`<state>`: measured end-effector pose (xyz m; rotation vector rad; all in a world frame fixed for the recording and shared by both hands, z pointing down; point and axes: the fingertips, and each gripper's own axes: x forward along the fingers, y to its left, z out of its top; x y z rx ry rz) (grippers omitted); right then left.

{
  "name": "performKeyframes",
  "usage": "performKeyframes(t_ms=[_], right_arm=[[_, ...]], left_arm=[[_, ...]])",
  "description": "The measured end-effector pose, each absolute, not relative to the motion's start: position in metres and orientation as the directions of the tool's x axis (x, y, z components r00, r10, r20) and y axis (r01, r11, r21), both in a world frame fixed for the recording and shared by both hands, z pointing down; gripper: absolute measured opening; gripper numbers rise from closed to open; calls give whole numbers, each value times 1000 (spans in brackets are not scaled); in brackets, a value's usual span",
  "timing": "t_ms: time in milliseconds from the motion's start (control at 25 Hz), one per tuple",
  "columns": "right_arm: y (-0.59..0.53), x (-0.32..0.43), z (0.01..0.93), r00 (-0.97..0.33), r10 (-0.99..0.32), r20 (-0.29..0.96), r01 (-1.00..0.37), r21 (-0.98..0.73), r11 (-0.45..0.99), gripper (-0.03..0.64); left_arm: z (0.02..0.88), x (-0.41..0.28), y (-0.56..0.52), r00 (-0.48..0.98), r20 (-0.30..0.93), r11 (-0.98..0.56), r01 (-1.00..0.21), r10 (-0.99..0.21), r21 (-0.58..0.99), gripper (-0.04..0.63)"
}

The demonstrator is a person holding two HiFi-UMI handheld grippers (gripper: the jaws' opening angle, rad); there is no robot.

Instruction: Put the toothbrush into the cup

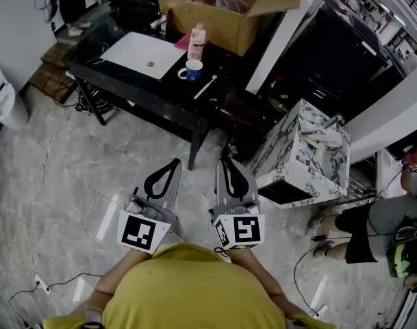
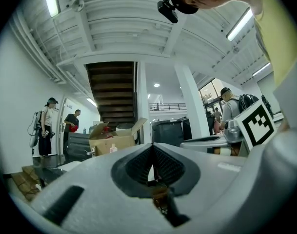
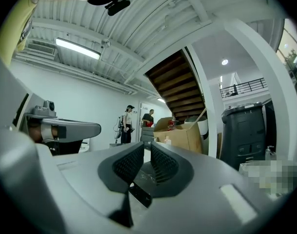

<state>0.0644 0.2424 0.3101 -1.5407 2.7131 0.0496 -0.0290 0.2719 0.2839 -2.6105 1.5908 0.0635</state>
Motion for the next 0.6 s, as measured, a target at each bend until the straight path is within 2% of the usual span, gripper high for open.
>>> performKeyframes(t_ms=[600], right_arm=[[147, 31, 339, -428, -903, 48, -904, -19, 427, 58]], left_arm=[[309, -74, 176, 519, -36, -520, -854, -854, 8, 2]])
